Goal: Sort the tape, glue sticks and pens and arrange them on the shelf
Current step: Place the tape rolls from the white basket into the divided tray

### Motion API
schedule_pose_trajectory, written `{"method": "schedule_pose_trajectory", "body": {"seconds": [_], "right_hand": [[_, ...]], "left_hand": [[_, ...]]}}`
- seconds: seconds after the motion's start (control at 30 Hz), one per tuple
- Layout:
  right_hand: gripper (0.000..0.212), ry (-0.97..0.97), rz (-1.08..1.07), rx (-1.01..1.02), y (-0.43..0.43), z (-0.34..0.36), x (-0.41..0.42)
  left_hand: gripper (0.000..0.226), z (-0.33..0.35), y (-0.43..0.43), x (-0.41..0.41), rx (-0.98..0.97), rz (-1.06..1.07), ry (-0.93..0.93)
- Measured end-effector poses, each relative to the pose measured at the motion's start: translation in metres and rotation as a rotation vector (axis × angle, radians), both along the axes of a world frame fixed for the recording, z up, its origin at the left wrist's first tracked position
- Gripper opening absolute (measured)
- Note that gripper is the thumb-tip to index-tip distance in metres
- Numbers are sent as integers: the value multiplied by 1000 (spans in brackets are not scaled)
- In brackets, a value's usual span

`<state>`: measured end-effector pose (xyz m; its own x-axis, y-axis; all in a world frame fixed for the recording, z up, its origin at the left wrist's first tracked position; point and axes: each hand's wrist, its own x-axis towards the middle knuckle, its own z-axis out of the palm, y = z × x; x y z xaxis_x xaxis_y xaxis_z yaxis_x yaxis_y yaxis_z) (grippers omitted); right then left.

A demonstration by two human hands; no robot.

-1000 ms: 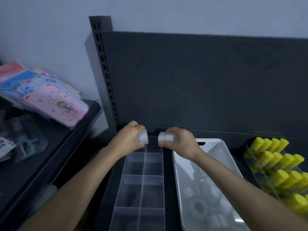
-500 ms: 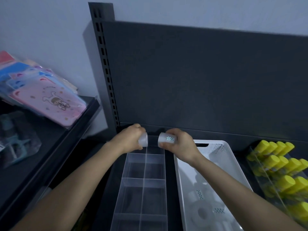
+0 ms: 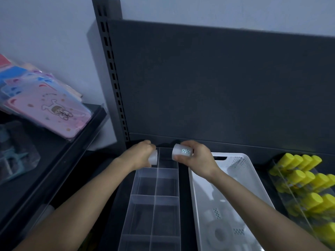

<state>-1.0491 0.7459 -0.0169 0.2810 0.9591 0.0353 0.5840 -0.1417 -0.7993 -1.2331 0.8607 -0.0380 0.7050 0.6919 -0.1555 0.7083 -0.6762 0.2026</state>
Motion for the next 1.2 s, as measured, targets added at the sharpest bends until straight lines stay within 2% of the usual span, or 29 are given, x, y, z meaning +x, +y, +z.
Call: {"method": "schedule_pose_trajectory", "body": {"seconds": [0.1, 0.2, 0.27, 0.33, 0.47, 0.57, 0.63, 0.8, 0.9, 1.2], "right_hand": [[35, 8, -7, 8, 0, -2, 1], [40, -14, -14, 11, 0, -3, 1], [40, -23, -14, 15, 0, -3, 1], [40, -16, -7, 14, 1, -1, -1], [40, -48, 10, -15, 4, 0, -5], [35, -126, 28, -31, 7, 1, -11], [32, -192, 57, -34, 10, 1, -15], [31, -342, 179, -80, 17, -2, -22], [39, -396, 232, -122, 21, -6, -26], [36, -599, 257, -209, 30, -19, -33]], "left_hand": [[51, -8, 0, -6, 25, 25, -98], [61, -12, -4, -16, 20, 133, -301], [66, -17, -8, -23, -23, 254, -415], [69, -23, -13, -29, -119, 336, -453], [56, -32, -20, -37, -254, 401, -551], [34, -34, -24, -41, -298, 392, -638], [31, -34, -28, -43, -349, 378, -694], [43, -41, -28, -49, -430, 380, -721], [48, -44, -29, -53, -479, 406, -762], [53, -45, -23, -48, -529, 447, -777]]}}
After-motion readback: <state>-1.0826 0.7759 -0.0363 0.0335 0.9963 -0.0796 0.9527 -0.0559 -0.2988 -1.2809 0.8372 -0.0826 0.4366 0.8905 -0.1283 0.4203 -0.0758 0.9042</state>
